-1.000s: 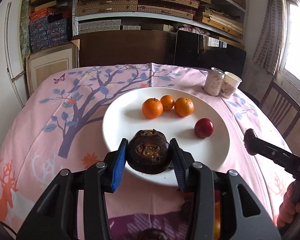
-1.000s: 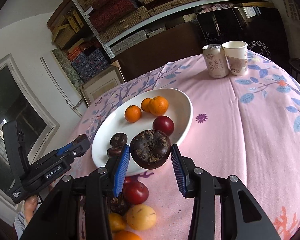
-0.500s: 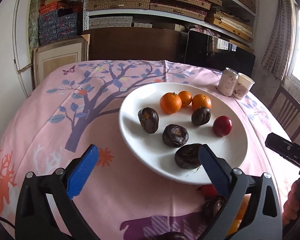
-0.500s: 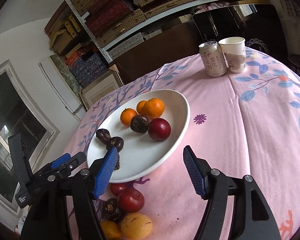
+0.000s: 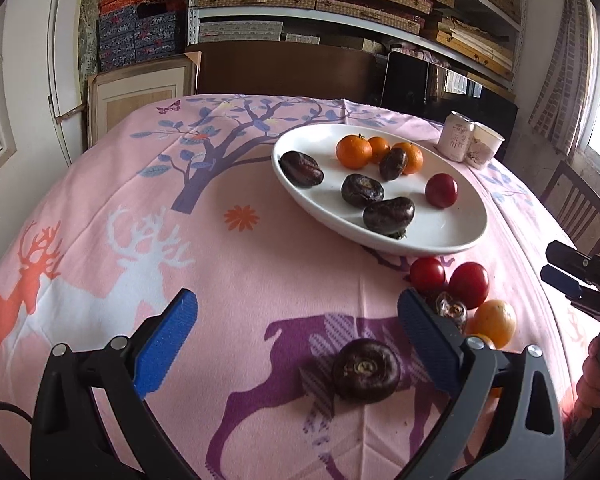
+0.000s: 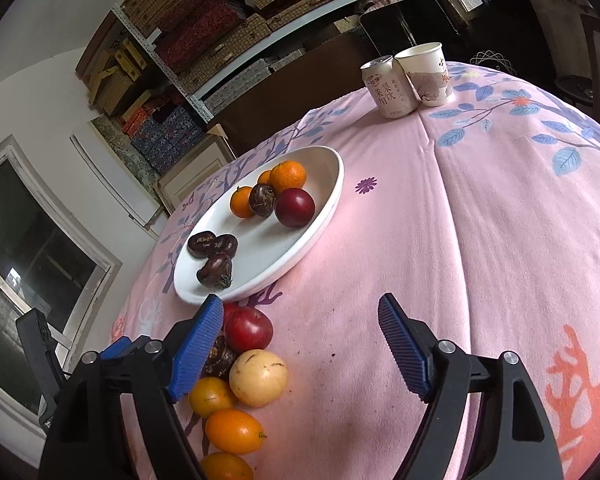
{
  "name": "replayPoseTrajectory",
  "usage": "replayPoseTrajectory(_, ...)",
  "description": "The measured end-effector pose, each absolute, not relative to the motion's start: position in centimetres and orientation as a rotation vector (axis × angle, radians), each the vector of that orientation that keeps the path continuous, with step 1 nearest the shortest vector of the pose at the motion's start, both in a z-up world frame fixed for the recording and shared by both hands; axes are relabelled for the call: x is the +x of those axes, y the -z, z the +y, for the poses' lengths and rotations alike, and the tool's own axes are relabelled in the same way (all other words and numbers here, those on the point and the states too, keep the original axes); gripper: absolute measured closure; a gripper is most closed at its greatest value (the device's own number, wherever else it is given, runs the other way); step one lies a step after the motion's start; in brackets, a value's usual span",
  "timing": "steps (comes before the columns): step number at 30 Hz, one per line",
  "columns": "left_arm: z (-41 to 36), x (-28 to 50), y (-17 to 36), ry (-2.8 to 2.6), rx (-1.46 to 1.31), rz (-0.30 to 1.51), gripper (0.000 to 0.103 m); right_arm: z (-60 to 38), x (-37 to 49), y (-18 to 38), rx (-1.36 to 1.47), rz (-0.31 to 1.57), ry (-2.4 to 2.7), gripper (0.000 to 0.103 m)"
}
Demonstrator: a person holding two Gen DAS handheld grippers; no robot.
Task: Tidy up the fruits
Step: 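Grasp a red plum with the right gripper while the left gripper grasps a mangosteen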
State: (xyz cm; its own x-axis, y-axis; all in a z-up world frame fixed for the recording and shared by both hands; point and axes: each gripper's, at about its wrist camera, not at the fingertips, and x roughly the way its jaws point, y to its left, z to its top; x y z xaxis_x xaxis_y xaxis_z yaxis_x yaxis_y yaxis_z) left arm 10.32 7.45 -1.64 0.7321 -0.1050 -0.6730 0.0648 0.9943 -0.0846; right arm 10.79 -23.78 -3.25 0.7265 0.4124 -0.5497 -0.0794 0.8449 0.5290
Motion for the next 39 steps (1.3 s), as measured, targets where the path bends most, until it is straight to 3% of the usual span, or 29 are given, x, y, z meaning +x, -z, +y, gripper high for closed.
replayPoseTrajectory(3,7.5,9.6,2.2,0.098,-0.054,0.777,0.005,-23.9,10.7,3.3,0.497,0.712,-0.270,0.016)
replayPoseTrajectory(18,3.8,9.3,3.9,0.179,0.110,0.874,0.005,-23.6,10.9,3.6,0.494,0.744,-0.285,0.016)
replayPoseTrajectory(29,6.8,11.1,5.0,0.031,0.046,0.953,0.004,-21.9,11.8,4.3,0.489,0.795,-0.365,0.016)
replayPoseTrajectory(33,6.8,11.1,5.0,0.033,0.044,0.955,0.004,-19.8,12.6,4.4,0.464,0.833,-0.421,0.029)
replayPoseTrajectory(39,6.8,11.1,5.0,0.033,0.044,0.955,0.004,-18.2,13.6,4.6,0.409,0.874,-0.415,0.039)
